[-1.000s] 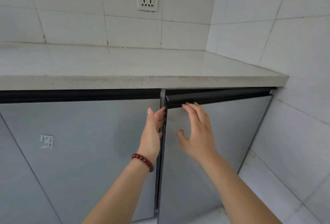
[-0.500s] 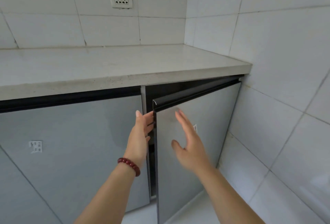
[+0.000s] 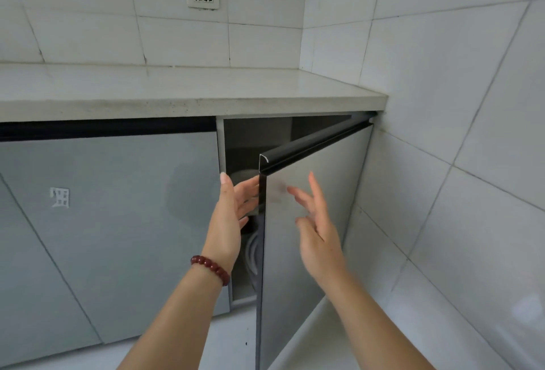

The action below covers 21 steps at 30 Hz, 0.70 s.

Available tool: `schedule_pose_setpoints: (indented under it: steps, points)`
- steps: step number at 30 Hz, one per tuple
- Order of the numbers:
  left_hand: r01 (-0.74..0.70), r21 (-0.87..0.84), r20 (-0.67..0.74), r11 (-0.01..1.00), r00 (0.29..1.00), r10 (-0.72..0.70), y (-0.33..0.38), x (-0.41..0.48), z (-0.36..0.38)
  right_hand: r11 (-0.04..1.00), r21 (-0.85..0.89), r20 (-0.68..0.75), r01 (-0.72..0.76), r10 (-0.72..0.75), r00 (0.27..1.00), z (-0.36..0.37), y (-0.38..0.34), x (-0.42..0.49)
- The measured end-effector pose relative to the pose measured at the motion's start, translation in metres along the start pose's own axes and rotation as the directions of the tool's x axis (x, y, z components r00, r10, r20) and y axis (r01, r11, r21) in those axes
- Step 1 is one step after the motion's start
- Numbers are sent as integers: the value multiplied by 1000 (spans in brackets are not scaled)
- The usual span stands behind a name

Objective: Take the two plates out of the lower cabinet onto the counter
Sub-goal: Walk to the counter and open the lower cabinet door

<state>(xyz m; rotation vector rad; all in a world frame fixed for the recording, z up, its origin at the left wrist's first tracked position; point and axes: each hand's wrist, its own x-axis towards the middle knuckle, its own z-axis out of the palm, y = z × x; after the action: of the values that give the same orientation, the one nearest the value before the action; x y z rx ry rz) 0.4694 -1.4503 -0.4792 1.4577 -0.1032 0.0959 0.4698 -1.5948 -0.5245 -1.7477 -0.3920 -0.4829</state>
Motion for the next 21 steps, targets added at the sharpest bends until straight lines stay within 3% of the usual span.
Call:
schedule_pose_setpoints:
  steps: [6, 14, 21]
  points:
    - [-42, -3, 45, 999, 998, 42, 1, -21, 21, 1000, 0, -41, -9, 9, 999, -29, -8, -16]
    - [-10, -13, 238, 1000, 971, 13, -11, -31, 42, 997, -55, -140, -49, 41, 989, -63, -14, -41]
    - [5, -77, 357, 997, 934, 23, -17, -35, 60, 994, -79, -119, -82, 72, 990, -89, -22, -63]
